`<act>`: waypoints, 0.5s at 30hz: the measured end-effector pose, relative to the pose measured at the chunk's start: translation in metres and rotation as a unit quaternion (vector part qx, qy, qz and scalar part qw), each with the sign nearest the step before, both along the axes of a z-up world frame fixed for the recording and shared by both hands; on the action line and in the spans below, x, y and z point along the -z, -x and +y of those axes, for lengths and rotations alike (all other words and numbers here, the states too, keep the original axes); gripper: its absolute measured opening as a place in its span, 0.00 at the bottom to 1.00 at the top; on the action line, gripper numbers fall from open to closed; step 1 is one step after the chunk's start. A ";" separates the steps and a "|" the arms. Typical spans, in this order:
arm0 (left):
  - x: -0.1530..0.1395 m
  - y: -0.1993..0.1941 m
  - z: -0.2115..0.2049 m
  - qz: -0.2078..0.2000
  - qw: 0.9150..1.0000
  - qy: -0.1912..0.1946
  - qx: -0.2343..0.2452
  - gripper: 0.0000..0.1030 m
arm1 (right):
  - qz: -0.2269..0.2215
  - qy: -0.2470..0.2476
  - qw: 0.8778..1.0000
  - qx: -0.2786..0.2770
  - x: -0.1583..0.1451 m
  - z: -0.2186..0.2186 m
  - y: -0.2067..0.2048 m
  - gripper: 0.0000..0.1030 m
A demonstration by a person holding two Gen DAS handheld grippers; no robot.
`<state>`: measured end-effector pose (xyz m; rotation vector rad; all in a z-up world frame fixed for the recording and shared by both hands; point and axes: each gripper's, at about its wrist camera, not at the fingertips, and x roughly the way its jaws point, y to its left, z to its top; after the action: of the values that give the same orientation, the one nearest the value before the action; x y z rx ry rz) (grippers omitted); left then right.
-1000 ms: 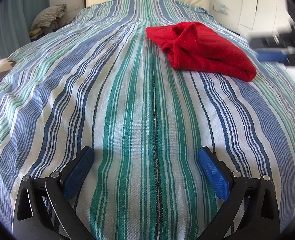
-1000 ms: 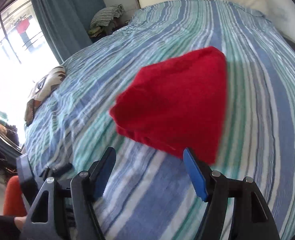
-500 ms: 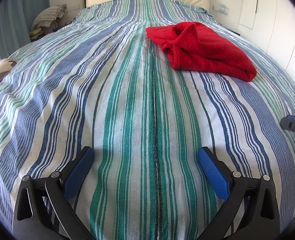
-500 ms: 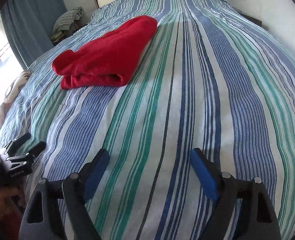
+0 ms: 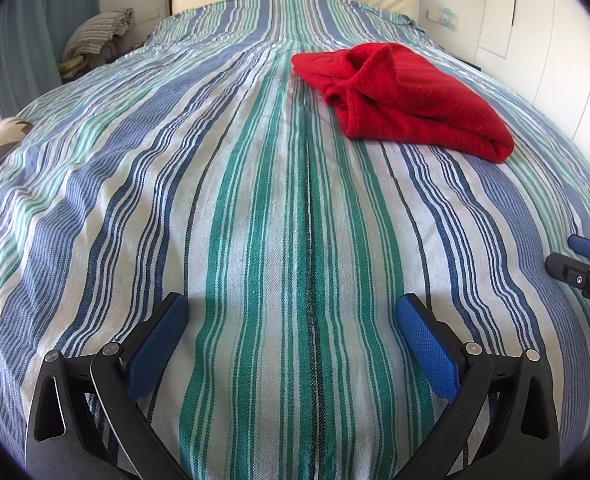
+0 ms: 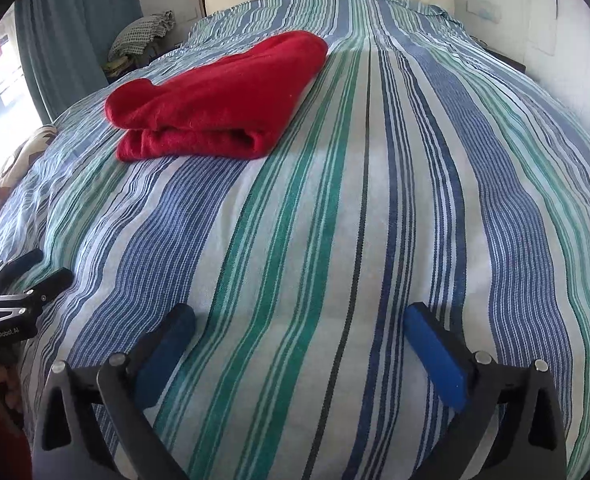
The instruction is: Fold small clothes
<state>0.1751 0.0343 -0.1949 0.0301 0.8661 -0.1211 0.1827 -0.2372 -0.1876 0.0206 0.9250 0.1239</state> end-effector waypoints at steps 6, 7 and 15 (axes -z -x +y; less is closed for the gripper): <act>0.000 0.000 0.000 0.000 1.000 0.000 0.000 1.00 | -0.005 0.006 1.000 0.001 0.001 0.002 0.002 1.00; 0.000 0.000 0.000 0.000 1.000 0.000 0.000 1.00 | -0.005 0.006 1.000 0.000 0.001 0.001 0.002 1.00; 0.000 0.000 0.000 0.000 1.000 -0.001 0.000 1.00 | -0.007 0.007 1.000 0.000 0.001 0.002 0.002 1.00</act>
<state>0.1754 0.0341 -0.1953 0.0315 0.8662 -0.1209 0.1804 -0.2355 -0.1882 0.0068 0.9110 0.1165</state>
